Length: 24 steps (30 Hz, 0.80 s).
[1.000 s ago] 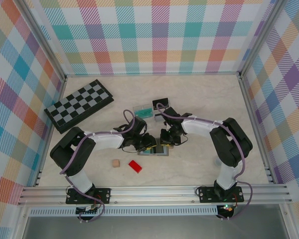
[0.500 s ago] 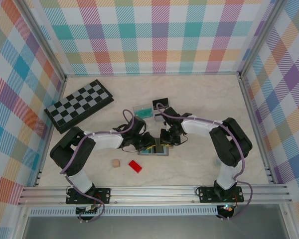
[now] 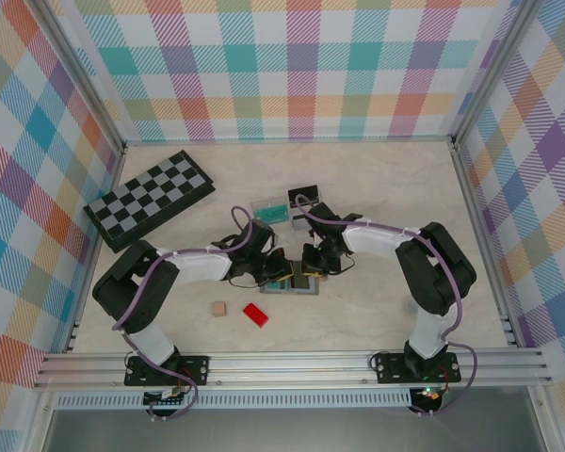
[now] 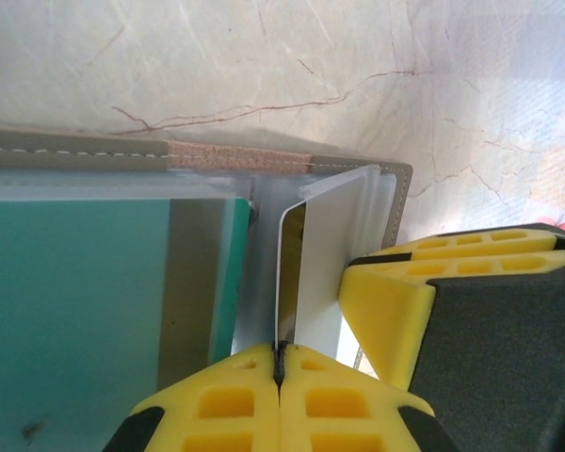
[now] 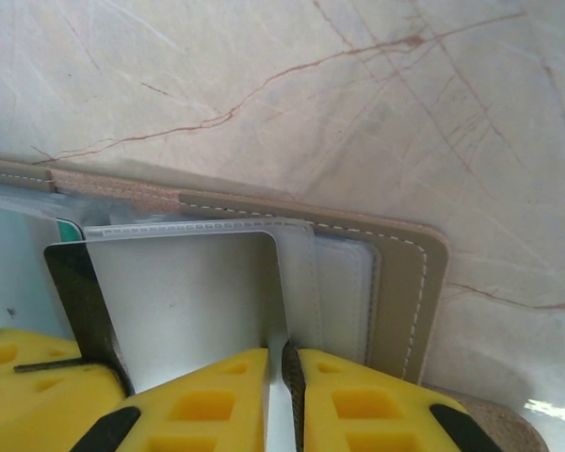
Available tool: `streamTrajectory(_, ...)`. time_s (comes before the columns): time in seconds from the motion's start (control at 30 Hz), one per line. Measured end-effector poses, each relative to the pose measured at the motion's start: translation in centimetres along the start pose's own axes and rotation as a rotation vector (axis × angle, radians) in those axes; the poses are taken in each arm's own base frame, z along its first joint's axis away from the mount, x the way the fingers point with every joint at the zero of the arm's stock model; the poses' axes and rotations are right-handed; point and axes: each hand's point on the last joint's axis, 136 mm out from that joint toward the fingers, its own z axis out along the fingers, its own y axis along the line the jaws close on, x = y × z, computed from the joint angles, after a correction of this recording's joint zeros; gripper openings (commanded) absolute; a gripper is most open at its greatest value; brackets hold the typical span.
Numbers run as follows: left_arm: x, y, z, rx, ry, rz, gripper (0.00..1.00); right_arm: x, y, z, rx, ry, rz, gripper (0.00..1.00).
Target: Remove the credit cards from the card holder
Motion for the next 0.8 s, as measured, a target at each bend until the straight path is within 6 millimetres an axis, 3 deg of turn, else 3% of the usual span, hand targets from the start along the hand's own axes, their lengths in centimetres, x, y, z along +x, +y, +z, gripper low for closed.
streamTrajectory(0.47,-0.8,0.3,-5.8,-0.059,-0.083,0.081,0.0,-0.2,0.2,-0.9,-0.003,-0.026,-0.003,0.2)
streamTrajectory(0.57,-0.8,0.2,-7.3,-0.063,-0.101,0.094,0.0,-0.6,1.2,-2.4,-0.037,-0.065,-0.021,0.3)
streamTrajectory(0.8,-1.4,-1.8,-10.6,0.014,-0.156,0.128,0.0,-2.1,5.2,-8.5,-0.26,-0.215,-0.059,0.47)
